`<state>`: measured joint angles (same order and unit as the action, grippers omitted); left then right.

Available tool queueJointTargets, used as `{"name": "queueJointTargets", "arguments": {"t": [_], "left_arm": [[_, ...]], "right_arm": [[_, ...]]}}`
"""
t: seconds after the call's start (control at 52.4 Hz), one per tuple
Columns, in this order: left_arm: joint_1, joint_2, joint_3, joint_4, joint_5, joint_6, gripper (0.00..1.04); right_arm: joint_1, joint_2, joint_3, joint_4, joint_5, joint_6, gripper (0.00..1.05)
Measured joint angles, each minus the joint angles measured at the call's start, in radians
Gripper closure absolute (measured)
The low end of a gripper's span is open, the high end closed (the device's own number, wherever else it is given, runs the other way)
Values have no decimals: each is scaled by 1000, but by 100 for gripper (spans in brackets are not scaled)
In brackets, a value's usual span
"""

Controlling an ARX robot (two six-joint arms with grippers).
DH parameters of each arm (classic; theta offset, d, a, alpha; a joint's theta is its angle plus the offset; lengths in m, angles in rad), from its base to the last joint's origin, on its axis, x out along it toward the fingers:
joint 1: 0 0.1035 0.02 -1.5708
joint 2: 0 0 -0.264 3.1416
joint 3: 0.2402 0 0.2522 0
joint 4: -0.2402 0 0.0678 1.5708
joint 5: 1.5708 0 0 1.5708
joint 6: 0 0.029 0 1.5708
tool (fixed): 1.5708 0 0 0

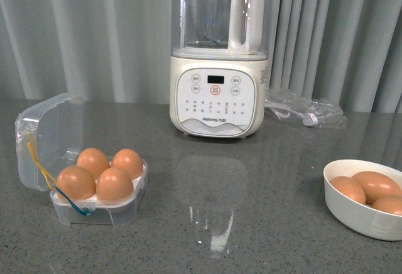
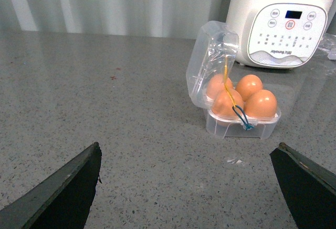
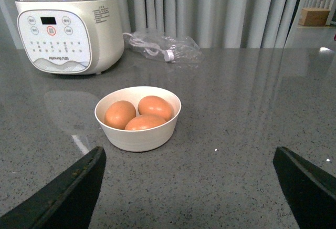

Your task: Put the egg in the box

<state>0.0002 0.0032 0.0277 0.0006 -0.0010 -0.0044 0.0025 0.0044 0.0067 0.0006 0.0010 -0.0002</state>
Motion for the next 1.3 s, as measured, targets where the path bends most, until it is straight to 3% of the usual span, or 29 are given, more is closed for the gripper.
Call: {"name": "queueJointTargets", "arguments": {"t": [0.344,0.401,0.458,0.554,0.668,0.764,0.878,1.088,1.203,1.298], "left_arm": [[0,0,0,0,0,0,7],[5,2,0,40,-49,-64,7],[51,19,2,77,-11,-142,7],[181,154,25,234,92,-220,7],[293,537,108,631,137,-198,7],[300,854,171,952,116,-86,7],[293,1121,240,1150,112,17,7],[257,1490,376,1277,82,122,7],[223,1579,430,1270,84,157,7],[174,1575,454,1210,146,157,7]], "right_arm": [[0,0,0,0,0,0,7],[0,0,0,0,0,0,7],[0,0,0,0,0,0,7],[0,0,0,0,0,0,7],[0,0,0,0,0,0,7],[0,0,0,0,0,0,7],[0,0,0,0,0,0,7],[0,0,0,0,0,0,7],[0,0,0,0,0,0,7],[0,0,0,0,0,0,7]]}}
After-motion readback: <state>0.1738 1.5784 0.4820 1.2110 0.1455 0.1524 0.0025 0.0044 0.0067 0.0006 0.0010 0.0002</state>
